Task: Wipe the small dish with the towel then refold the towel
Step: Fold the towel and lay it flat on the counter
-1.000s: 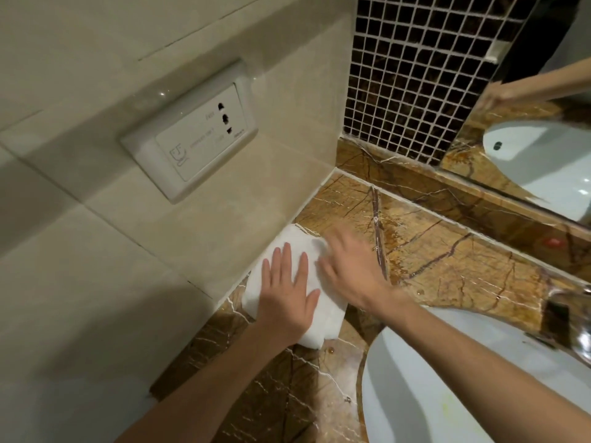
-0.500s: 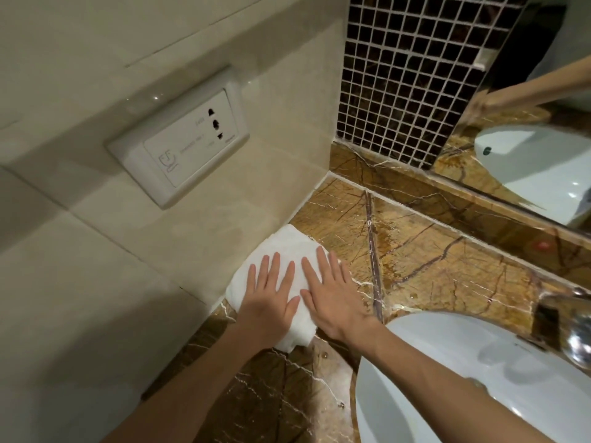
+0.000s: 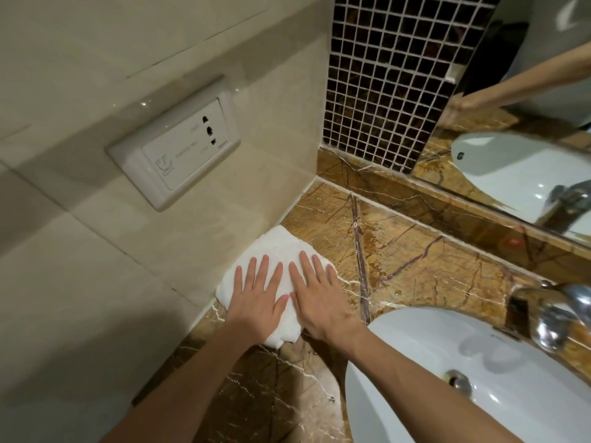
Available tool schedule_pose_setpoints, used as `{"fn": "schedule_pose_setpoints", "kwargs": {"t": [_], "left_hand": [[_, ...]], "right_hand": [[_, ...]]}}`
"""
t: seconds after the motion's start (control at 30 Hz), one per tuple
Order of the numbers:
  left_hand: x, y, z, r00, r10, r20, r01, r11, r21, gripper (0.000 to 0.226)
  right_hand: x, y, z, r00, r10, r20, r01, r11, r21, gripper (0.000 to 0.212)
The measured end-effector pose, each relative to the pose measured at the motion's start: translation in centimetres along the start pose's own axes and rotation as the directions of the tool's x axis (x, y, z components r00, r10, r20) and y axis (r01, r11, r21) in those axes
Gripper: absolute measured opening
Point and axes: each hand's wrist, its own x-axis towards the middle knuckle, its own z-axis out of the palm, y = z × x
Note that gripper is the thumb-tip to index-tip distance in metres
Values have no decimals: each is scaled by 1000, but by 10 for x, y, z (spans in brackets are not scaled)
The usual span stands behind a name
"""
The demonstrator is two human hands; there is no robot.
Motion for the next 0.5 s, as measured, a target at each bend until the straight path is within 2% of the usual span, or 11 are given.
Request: {"fn": "schedule_pose_setpoints", "kwargs": {"t": [0.1, 0.3, 0.4, 0.5], "left_hand": [[3, -2, 3, 998, -17, 58, 16, 1000, 18, 62], [11, 6, -24, 964, -42, 264, 65, 995, -78, 62], [4, 10, -38, 959, -46, 281, 96, 981, -167, 59], [-11, 10, -53, 970, -37, 240, 91, 972, -216, 54]], "right_hand": [[0, -2, -6, 998, 22, 54, -23, 1000, 10, 59], [-6, -7, -22, 988, 63, 140, -72, 995, 63, 57], [-23, -10, -30, 990, 36, 135, -47, 996, 75, 53], [-46, -12, -36, 993, 15, 116, -18, 1000, 24, 45]]}}
